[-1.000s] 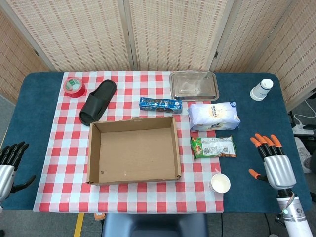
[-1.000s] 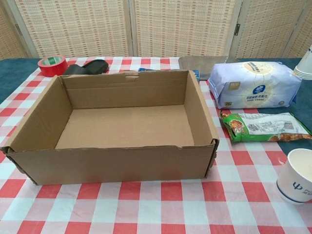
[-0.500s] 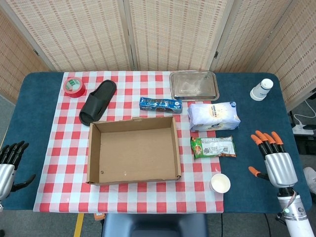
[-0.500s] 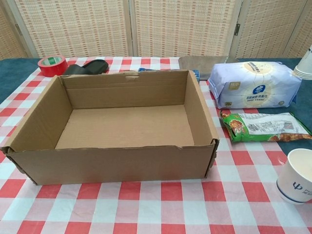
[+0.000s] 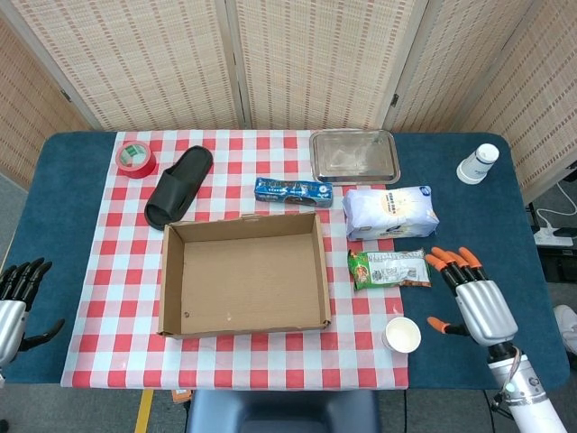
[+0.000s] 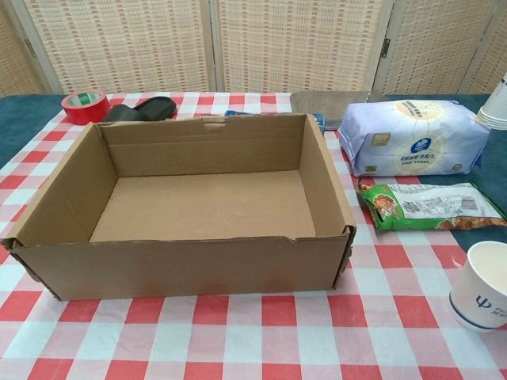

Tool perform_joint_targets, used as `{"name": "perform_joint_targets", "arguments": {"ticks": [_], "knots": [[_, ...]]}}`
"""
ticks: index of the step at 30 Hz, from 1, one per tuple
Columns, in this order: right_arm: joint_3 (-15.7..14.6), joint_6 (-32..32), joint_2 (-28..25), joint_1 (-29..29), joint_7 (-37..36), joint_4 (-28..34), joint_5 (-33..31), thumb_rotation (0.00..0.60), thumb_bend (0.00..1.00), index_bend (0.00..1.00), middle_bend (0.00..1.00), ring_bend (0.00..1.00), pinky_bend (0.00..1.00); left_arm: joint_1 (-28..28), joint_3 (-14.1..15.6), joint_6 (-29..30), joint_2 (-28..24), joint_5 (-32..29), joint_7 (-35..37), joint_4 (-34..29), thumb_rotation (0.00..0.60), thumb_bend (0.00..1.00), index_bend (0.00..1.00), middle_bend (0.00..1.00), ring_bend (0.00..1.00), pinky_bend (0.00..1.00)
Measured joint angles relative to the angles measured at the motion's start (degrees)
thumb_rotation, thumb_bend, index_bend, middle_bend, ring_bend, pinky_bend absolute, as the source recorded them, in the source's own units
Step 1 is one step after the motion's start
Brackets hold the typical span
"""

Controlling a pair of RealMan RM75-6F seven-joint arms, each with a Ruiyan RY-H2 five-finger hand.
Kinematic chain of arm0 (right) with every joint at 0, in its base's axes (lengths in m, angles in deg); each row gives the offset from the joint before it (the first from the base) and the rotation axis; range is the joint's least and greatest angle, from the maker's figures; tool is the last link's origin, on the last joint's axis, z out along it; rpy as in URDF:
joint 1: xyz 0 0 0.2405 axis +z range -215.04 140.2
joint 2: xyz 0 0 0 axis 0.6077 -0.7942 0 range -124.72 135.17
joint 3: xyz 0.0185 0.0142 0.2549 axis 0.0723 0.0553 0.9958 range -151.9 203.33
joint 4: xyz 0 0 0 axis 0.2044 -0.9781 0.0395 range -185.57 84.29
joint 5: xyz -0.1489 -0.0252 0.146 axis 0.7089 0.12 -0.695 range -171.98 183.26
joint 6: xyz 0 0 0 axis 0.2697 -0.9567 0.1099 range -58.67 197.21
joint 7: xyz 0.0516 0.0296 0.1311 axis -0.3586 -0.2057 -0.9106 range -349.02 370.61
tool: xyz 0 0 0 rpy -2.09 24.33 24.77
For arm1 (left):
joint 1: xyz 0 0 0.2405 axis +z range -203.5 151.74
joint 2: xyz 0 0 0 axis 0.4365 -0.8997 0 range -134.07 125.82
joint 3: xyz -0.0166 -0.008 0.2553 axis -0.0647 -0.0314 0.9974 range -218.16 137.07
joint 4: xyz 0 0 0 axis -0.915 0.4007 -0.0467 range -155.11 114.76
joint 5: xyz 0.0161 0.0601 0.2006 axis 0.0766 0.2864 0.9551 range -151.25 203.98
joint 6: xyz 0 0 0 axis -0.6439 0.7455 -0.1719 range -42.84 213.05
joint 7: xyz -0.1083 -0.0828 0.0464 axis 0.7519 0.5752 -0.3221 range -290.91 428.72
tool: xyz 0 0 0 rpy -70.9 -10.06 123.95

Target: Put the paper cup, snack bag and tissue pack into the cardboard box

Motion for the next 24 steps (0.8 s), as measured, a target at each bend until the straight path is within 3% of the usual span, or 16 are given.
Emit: {"name": "perform_joint_targets", "arguments": {"ticks": [10, 24], "knots": [[-4.4, 10.4, -3.7, 2.0, 9.0, 8.9, -3.6, 0.600, 0.00, 0.14, 0.07, 0.00, 0.12, 0.2, 0.2, 0.3, -0.1, 0.4, 0.1, -0.2, 0.600, 0.23, 0.00, 0.00, 0.00, 0.00], [-5.5, 14.3, 2.4, 4.1, 13.1, 5.0, -6.7, 0.600, 0.00, 0.16, 0.07, 0.00, 0.13, 0.3, 0.1, 0.5, -0.3, 0.4, 0.4, -0.3, 0.600, 0.23, 0.00, 0.00, 0.00, 0.00]]}}
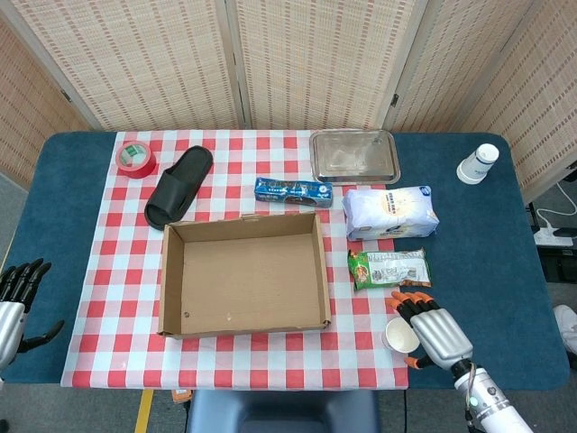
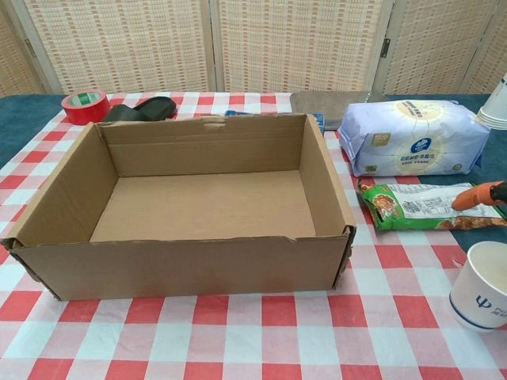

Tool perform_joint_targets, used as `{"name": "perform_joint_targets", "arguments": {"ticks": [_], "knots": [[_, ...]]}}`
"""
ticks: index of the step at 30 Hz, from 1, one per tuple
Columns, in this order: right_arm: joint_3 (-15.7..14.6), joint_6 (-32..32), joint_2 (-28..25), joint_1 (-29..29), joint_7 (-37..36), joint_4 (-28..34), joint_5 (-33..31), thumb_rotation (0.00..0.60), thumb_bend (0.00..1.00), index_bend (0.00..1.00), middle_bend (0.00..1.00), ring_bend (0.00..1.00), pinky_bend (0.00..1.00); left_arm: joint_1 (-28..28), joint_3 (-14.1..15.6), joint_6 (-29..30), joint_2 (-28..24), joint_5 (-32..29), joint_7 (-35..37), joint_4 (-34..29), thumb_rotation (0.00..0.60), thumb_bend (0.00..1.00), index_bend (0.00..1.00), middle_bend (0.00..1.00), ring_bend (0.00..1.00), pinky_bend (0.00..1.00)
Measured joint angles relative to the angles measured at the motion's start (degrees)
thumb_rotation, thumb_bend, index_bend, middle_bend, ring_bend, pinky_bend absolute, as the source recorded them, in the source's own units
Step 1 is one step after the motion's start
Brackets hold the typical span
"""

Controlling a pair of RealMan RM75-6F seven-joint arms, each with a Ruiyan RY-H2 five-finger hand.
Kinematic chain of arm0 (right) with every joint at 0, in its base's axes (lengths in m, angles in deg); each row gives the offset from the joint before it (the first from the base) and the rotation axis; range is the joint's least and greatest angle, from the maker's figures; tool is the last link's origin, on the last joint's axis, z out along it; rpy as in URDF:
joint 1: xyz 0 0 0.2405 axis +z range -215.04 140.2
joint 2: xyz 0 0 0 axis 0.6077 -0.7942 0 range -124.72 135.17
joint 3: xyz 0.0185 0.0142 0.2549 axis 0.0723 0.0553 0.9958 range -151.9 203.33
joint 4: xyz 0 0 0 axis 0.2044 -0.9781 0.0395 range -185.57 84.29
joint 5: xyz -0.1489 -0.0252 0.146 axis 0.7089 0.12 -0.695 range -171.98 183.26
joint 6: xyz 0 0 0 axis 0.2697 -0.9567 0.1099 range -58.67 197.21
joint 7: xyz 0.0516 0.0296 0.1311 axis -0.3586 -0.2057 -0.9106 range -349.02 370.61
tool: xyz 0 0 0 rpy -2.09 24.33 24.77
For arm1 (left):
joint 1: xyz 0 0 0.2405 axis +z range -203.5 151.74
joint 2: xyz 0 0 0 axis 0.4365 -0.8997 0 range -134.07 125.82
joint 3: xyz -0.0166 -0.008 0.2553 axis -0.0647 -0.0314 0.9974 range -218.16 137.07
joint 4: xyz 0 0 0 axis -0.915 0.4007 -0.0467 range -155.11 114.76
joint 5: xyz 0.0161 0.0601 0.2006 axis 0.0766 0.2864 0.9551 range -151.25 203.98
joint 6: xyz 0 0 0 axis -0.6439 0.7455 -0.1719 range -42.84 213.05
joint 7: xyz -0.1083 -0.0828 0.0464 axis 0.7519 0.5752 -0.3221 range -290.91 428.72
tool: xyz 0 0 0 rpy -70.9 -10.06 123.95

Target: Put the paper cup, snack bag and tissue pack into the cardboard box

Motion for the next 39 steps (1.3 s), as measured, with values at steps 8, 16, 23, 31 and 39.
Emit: {"name": "perform_joint_targets", "arguments": {"ticks": [8, 16, 23, 31, 39], "knots": [[0.2, 0.1, 3.1, 0.5, 0.4, -3.0, -1.0, 0.600, 0.00, 0.19, 0.07, 0.01, 0.22, -0.1, 0.0, -0.2, -0.1, -0.1, 0.3, 0.0, 0.600, 0.23, 0.00, 0.00, 0.00, 0.00], [0.3, 0.6, 5.6, 1.0, -0.9, -5.7, -1.5, 0.600, 0.00, 0.25, 0.09, 0.07, 0.30, 0.0, 0.0, 0.0, -0.2, 0.1, 0.5, 0.0, 0.600, 0.22, 0.00, 0.00, 0.00, 0.00], [0.5, 0.6, 7.4, 1.3, -1.1, -7.2, -2.0, 0.600, 0.00, 0.34, 0.13, 0.12, 0.38, 0.0, 0.0, 0.0, -0.2, 0.1, 0.7, 0.0, 0.600, 0.23, 0.00, 0.00, 0.00, 0.00], [0.8, -0.7, 9.8, 1.3, -0.5, -9.3, -1.8, 0.600, 0.09, 0.53, 0.21, 0.23, 0.49, 0.0, 0.0, -0.2, -0.3, 0.1, 0.9, 0.1, 0.600, 0.23, 0.00, 0.00, 0.00, 0.00], [1.0, -2.3, 11.6, 1.0, 0.0, -11.5, -1.3, 0.600, 0.18, 0.56, 0.27, 0.32, 0.55, 0.0, 0.0, -0.2, -0.3, 0.0, 1.0, 0.1, 0.600, 0.23, 0.00, 0.00, 0.00, 0.00]]}}
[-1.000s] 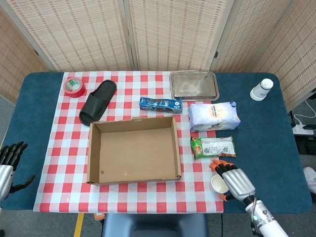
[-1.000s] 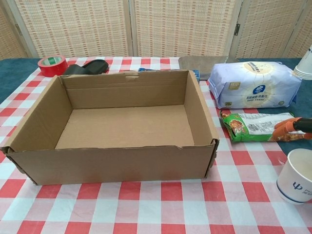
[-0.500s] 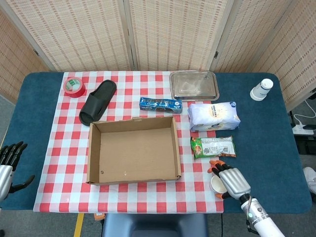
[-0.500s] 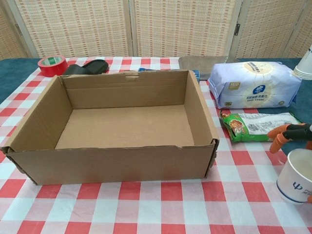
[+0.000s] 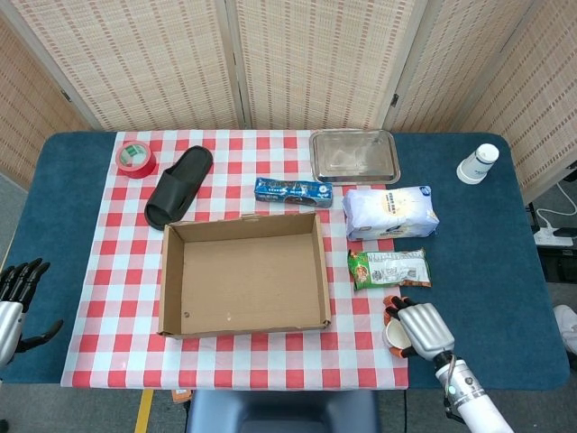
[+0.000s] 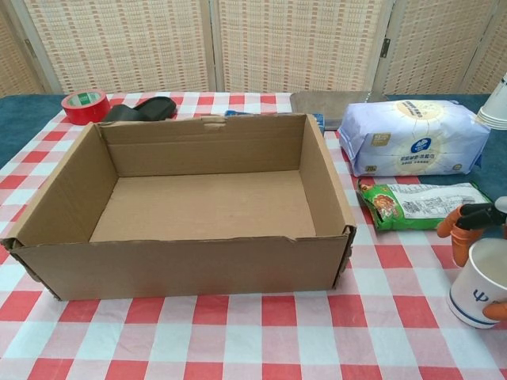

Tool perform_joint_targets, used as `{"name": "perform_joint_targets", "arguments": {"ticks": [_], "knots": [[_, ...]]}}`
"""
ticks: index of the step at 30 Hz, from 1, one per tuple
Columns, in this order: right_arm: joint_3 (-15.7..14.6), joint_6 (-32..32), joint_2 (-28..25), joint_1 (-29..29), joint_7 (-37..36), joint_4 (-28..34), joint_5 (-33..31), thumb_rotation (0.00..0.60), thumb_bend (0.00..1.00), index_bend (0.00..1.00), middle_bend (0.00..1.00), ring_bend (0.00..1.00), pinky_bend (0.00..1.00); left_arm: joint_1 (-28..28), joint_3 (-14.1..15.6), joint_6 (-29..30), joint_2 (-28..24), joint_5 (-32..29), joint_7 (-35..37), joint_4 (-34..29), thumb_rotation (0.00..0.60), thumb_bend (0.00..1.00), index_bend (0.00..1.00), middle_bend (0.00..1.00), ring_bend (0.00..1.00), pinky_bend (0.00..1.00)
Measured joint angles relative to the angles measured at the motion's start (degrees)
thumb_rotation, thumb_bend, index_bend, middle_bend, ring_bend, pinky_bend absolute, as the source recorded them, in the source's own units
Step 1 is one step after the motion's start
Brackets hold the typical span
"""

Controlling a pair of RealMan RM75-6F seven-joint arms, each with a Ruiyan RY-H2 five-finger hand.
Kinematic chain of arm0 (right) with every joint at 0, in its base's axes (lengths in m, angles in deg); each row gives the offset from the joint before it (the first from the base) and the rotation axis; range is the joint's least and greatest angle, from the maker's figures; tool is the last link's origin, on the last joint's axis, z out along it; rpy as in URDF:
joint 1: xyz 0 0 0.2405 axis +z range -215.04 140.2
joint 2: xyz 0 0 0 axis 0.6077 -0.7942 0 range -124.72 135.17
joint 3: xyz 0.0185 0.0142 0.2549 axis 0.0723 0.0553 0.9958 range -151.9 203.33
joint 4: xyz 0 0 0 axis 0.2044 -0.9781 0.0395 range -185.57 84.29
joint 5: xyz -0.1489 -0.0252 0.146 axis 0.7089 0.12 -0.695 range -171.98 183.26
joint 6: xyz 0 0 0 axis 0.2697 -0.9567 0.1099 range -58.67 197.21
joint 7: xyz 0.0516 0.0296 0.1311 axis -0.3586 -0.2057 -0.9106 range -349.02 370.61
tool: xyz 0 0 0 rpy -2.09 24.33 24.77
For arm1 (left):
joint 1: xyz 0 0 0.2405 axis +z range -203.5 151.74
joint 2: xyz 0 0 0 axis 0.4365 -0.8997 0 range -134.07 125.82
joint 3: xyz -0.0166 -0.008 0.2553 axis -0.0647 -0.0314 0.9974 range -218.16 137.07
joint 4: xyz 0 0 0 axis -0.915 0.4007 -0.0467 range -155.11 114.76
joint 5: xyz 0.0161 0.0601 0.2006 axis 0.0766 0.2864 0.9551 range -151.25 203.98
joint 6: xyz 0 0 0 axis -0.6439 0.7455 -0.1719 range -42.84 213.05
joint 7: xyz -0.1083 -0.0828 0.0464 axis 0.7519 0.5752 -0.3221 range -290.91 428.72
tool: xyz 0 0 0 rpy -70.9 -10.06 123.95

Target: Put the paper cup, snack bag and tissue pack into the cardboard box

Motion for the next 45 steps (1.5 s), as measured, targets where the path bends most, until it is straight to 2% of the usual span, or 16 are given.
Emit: {"name": "perform_joint_targets", "arguments": {"ticks": [12, 15, 18, 24, 28, 31, 37, 39, 41, 42, 43, 44, 45], "knots": [[1.4, -3.4, -2.8, -0.1, -0.1, 2.3, 2.0, 0.600, 0.20, 0.61, 0.32, 0.36, 0.58, -0.1, 0.1, -0.3, -0.1, -0.1, -0.2, -0.2, 0.600, 0.22, 0.00, 0.00, 0.00, 0.00], [3.3, -5.1, -4.9, 0.7, 1.7, 4.6, 3.1, 0.600, 0.20, 0.62, 0.32, 0.36, 0.59, -0.1, 0.0, -0.4, -0.1, -0.2, -0.4, -0.3, 0.600, 0.23, 0.00, 0.00, 0.00, 0.00], [6.4, -6.3, -7.6, 2.3, 5.1, 9.6, 4.4, 0.600, 0.20, 0.63, 0.33, 0.37, 0.59, -0.1, 0.0, -0.5, 0.0, -0.2, -0.6, -0.3, 0.600, 0.23, 0.00, 0.00, 0.00, 0.00], [14.1, -5.1, -10.0, 9.1, 11.9, 16.9, 4.8, 0.600, 0.20, 0.63, 0.34, 0.37, 0.60, -0.2, 0.0, -0.5, 0.1, -0.4, -0.9, -0.3, 0.600, 0.22, 0.00, 0.00, 0.00, 0.00], [18.2, -1.6, -8.3, 14.6, 12.7, 17.5, 1.3, 0.600, 0.20, 0.63, 0.34, 0.37, 0.60, -0.2, 0.0, -0.6, 0.2, -0.4, -1.1, -0.3, 0.600, 0.23, 0.00, 0.00, 0.00, 0.00], [19.7, 0.9, -5.1, 18.1, 11.2, 16.2, -2.0, 0.600, 0.20, 0.63, 0.34, 0.37, 0.60, -0.2, 0.0, -0.7, 0.2, -0.4, -1.2, -0.2, 0.600, 0.22, 0.00, 0.00, 0.00, 0.00], [21.0, 4.5, 2.2, 23.8, 7.0, 9.1, -4.1, 0.600, 0.20, 0.62, 0.34, 0.37, 0.60, -0.3, -0.1, -0.9, 0.3, -0.6, -1.2, -0.1, 0.600, 0.23, 0.00, 0.00, 0.00, 0.00], [21.2, 5.5, 4.4, 25.2, 6.1, 6.5, -4.5, 0.600, 0.16, 0.61, 0.34, 0.37, 0.60, -0.3, -0.1, -1.0, 0.2, -0.9, -1.2, -0.1, 0.600, 0.23, 0.00, 0.00, 0.00, 0.00], [21.3, 7.0, 6.6, 27.2, 5.0, 3.6, -5.3, 0.600, 0.07, 0.55, 0.33, 0.31, 0.54, -0.3, -0.2, -1.1, 0.3, -1.0, -1.2, 0.0, 0.600, 0.22, 0.00, 0.00, 0.00, 0.00], [21.3, 7.9, 7.2, 28.0, 4.6, 2.7, -5.8, 0.600, 0.03, 0.48, 0.31, 0.23, 0.45, -0.3, -0.2, -1.1, 0.2, -1.0, -1.2, 0.0, 0.600, 0.22, 0.00, 0.00, 0.00, 0.00], [21.2, 9.3, 7.6, 28.8, 4.3, 2.0, -6.8, 0.600, 0.00, 0.33, 0.23, 0.12, 0.30, -0.3, -0.2, -1.0, 0.2, -1.0, -1.2, 0.0, 0.600, 0.22, 0.00, 0.00, 0.00, 0.00], [21.1, 10.4, 7.6, 29.2, 4.3, 1.7, -7.9, 0.600, 0.00, 0.22, 0.17, 0.07, 0.21, -0.3, -0.2, -1.0, 0.2, -1.0, -1.1, 0.0, 0.600, 0.22, 0.00, 0.00, 0.00, 0.00], [21.0, 11.7, 7.5, 29.7, 4.4, 1.7, -9.2, 0.600, 0.00, 0.08, 0.07, 0.01, 0.08, -0.3, -0.2, -1.0, 0.2, -1.0, -1.1, 0.0, 0.600, 0.22, 0.00, 0.00, 0.00, 0.00]]}}
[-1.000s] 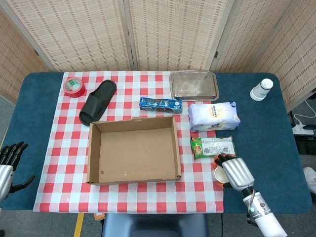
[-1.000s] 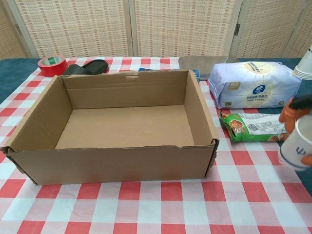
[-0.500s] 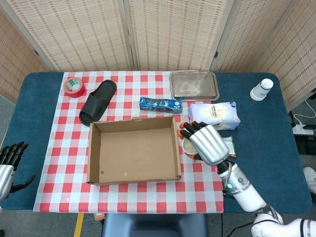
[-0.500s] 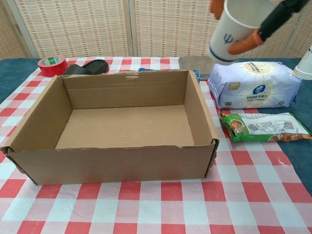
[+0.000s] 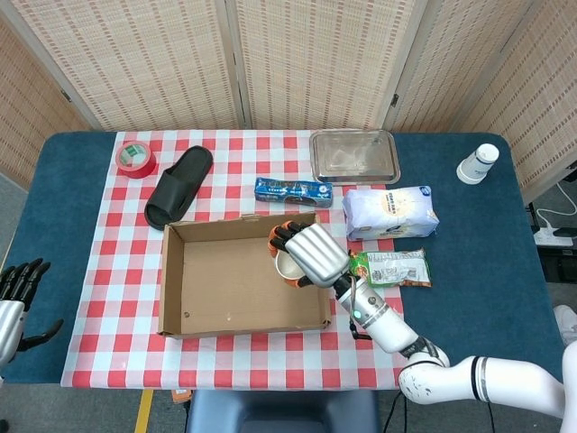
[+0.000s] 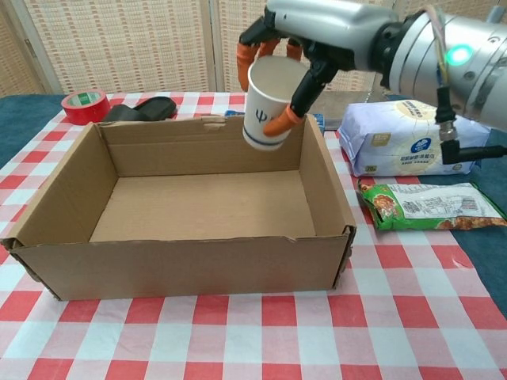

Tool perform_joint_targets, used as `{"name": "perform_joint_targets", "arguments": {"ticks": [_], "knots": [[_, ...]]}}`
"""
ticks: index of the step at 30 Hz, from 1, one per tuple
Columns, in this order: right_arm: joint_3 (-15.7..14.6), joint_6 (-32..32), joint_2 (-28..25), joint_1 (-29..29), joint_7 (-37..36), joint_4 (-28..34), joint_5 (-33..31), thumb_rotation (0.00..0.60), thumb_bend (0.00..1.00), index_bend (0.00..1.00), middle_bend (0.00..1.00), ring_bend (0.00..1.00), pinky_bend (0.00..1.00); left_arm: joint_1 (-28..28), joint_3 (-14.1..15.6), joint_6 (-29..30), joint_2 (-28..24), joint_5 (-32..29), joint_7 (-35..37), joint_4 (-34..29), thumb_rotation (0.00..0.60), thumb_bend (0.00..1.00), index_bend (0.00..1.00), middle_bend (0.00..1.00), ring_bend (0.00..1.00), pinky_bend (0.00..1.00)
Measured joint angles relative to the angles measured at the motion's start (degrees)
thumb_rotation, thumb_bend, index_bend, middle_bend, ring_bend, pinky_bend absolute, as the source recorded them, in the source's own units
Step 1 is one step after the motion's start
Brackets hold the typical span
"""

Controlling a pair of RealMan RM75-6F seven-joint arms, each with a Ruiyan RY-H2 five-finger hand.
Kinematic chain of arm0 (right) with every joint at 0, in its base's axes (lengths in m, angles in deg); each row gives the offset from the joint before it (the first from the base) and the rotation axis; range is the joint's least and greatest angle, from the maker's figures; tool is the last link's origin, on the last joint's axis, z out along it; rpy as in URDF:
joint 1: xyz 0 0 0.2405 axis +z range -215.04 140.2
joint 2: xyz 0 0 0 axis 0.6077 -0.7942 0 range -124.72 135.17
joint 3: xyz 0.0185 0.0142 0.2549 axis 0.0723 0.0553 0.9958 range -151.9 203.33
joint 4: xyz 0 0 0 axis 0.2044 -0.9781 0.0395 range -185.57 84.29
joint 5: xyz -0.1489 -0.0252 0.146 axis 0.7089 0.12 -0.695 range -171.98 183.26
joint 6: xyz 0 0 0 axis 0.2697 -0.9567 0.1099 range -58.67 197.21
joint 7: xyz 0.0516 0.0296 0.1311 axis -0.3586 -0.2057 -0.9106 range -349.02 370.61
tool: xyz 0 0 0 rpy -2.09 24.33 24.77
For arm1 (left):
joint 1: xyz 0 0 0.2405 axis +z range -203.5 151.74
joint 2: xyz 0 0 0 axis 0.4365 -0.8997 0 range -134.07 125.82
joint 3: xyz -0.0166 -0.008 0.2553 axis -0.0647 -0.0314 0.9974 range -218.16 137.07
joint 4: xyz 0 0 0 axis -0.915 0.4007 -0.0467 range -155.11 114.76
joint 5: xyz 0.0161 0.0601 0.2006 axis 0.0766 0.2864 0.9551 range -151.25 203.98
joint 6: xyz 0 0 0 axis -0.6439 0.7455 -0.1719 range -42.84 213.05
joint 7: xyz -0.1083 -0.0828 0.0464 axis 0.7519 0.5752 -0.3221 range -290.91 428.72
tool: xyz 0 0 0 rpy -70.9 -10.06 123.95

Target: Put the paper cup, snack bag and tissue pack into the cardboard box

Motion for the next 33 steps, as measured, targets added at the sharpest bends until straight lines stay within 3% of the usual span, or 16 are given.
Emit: {"name": "perform_joint_targets", "arguments": {"ticks": [2, 6, 12, 18, 21, 25, 33], "knots": [[-0.3, 2.7, -0.6, 1.3, 1.0, 0.1, -3.9, 0.600, 0.00, 0.00, 0.00, 0.00, 0.01, 0.0, 0.0, 0.1, 0.0, -0.1, -0.1, 0.0, 0.600, 0.23, 0.00, 0.00, 0.00, 0.00], [-0.9, 4.9, -1.5, 3.6, 3.8, 0.8, -10.4, 0.600, 0.00, 0.00, 0.00, 0.00, 0.00, 0.1, -0.1, 0.2, 0.0, -0.3, 0.1, 0.0, 0.600, 0.22, 0.00, 0.00, 0.00, 0.00], [-1.7, 2.4, -4.2, 4.2, 5.6, 2.7, -10.1, 0.600, 0.00, 0.00, 0.00, 0.00, 0.00, 0.0, -0.1, -0.1, 0.1, -0.1, -0.2, 0.0, 0.600, 0.22, 0.00, 0.00, 0.00, 0.00], [-2.4, -2.0, -11.7, 2.6, 8.6, 8.2, -10.9, 0.600, 0.00, 0.00, 0.00, 0.00, 0.03, -0.2, 0.0, -0.4, 0.2, -0.1, -0.6, -0.2, 0.600, 0.22, 0.00, 0.00, 0.00, 0.00], [-3.9, -4.5, -16.4, 0.5, 10.5, 11.2, -11.0, 0.600, 0.00, 0.00, 0.00, 0.00, 0.07, -0.2, 0.0, -0.5, 0.2, -0.2, -0.6, -0.2, 0.600, 0.23, 0.00, 0.00, 0.00, 0.00], [-8.0, -7.4, -21.3, -4.3, 10.8, 13.2, -9.7, 0.600, 0.00, 0.05, 0.01, 0.00, 0.14, -0.3, -0.1, -0.7, 0.3, -0.3, -0.8, -0.2, 0.600, 0.23, 0.00, 0.00, 0.00, 0.00], [-14.0, -9.8, -21.9, -11.0, 0.4, 8.1, -1.2, 0.600, 0.00, 0.13, 0.08, 0.03, 0.22, -0.5, 0.0, -1.1, 0.5, -0.4, -1.6, -0.3, 0.600, 0.23, 0.00, 0.00, 0.00, 0.00]]}}
